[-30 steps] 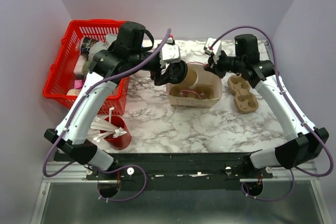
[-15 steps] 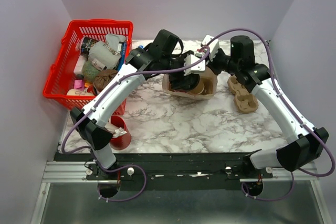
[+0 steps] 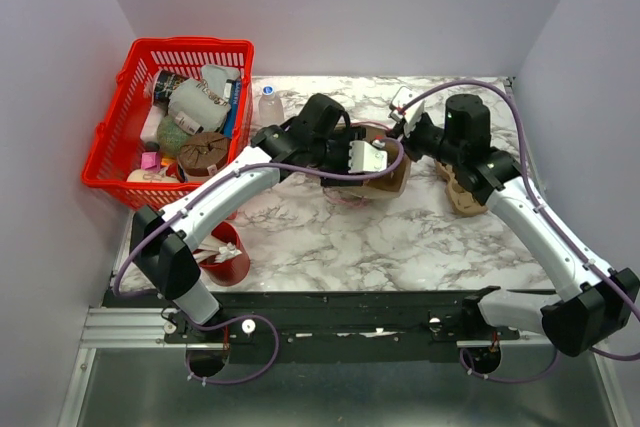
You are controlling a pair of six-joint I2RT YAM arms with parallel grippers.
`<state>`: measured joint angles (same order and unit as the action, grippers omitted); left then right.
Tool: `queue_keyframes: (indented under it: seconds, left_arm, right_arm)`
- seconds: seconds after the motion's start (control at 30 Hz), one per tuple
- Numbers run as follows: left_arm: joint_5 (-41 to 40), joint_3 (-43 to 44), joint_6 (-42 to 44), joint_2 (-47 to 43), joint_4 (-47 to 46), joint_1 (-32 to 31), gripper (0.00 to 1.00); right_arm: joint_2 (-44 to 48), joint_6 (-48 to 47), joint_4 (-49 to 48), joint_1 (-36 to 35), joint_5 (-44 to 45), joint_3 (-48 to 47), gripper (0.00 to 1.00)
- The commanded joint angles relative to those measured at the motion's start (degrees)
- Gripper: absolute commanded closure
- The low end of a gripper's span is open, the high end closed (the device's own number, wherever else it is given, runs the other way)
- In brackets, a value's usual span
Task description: Pack the takeout coffee
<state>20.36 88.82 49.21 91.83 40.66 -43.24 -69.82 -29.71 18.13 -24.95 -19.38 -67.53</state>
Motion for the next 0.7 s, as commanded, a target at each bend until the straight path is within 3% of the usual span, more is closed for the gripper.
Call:
queue_keyframes:
  seconds: [0.0, 0.3, 0.5, 0.67]
  left_arm:
    - [-1.11, -1.36, 4.22, -2.97, -8.14, -0.35, 1.0]
    - [-1.55, -5.23, 13.01, -2.1, -10.78, -0.53, 1.0]
    - [-1.64, -5.06, 13.89, -0.87, -8.85, -0.53, 1.0]
    - [-2.95, -4.88, 14.07, 0.45, -7.71, -0.53, 1.0]
  right_arm:
    - [0.48, 2.2, -2.93, -0.45, -2.68, 0.29, 0.99]
    - [1.26, 4.93, -3.18, -0.45, -1.81, 1.43, 0.99]
    - [1.71, 6.25, -4.77, -0.97, -0.05, 1.43, 1.0]
    - [3.9, 1.95, -6.53, -4.57, 2.94, 4.07, 1.0]
